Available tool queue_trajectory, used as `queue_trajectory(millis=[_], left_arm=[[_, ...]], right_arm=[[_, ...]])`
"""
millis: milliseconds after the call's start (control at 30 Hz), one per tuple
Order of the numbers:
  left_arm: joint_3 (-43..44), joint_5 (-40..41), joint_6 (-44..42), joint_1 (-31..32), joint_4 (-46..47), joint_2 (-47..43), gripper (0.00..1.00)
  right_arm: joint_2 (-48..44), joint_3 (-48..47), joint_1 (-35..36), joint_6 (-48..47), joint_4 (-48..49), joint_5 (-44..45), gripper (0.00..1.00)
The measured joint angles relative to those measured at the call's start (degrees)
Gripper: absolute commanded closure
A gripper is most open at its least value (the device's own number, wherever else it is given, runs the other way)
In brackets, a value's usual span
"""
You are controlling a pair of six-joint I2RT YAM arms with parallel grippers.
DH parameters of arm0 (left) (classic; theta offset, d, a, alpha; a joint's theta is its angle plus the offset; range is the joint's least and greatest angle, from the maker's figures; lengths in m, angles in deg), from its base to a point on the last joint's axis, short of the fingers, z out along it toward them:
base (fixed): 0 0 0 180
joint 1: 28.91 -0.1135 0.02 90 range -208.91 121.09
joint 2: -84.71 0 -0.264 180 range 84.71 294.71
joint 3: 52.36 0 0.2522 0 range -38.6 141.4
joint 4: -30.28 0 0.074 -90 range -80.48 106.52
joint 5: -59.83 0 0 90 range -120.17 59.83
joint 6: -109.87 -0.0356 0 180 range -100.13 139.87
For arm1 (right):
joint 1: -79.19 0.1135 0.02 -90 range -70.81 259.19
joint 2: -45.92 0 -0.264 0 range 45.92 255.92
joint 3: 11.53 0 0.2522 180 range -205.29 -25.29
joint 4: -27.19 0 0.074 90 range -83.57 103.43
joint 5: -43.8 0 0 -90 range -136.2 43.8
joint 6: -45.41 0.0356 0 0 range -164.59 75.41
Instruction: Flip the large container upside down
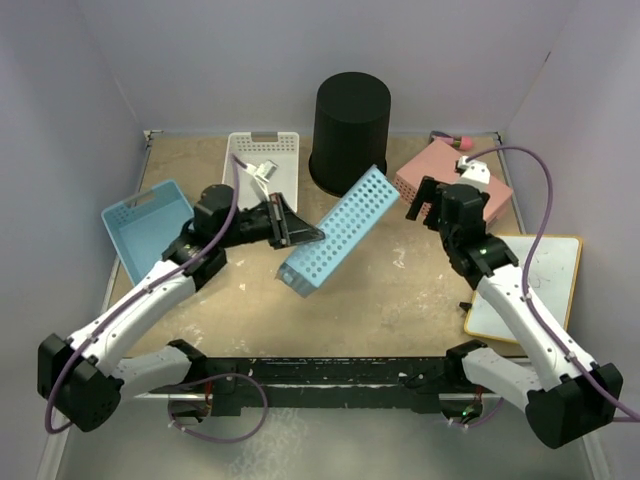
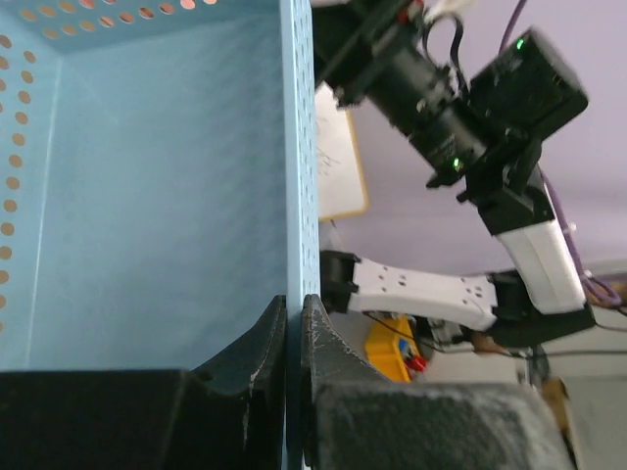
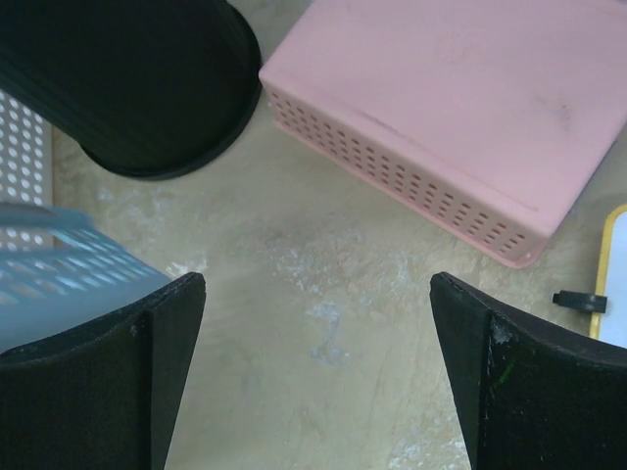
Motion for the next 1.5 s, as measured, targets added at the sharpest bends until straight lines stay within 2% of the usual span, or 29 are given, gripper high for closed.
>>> queue_trajectory(millis=[167, 600, 700, 867, 1167, 1267, 1367, 1500], left_arm=[[-4.7, -3.5, 8.9, 4.7, 16.3, 7.0, 1.0], [-12.9, -4.2, 44.6, 5.5, 73.9, 35.6, 1.0], [-13.8, -3.5, 51.3, 5.6, 81.9, 41.5, 1.0], [-15.0, -3.0, 55.5, 5.6, 85.8, 45.1, 1.0], [-17.2, -2.7, 54.4, 5.5, 89.0, 48.7, 1.0], [-17.6, -2.5, 53.9, 5.6, 89.2, 51.3, 0.89], [-17.6, -2.1, 51.6, 5.6, 88.6, 52.2, 0.7], [-17.5, -2.2, 42.9, 5.6, 79.8, 51.9, 0.48]], right_arm=[[0.2, -6.9, -1.9, 0.0, -3.8, 0.5, 0.0], [-3.9, -13.1, -2.8, -1.1, -8.2, 5.3, 0.0], [-3.7, -13.1, -2.8, -1.6, -8.6, 5.5, 0.0], [-3.7, -13.1, -2.8, -1.8, -8.6, 5.5, 0.0], [-2.4, -13.0, -2.8, -2.0, -8.6, 5.5, 0.0], [-1.9, -12.9, -2.8, -2.0, -8.6, 5.4, 0.0], [-1.7, -12.7, -2.8, -2.0, -8.5, 5.4, 0.0], [-1.6, -12.3, -2.8, -2.0, -8.4, 5.4, 0.0]])
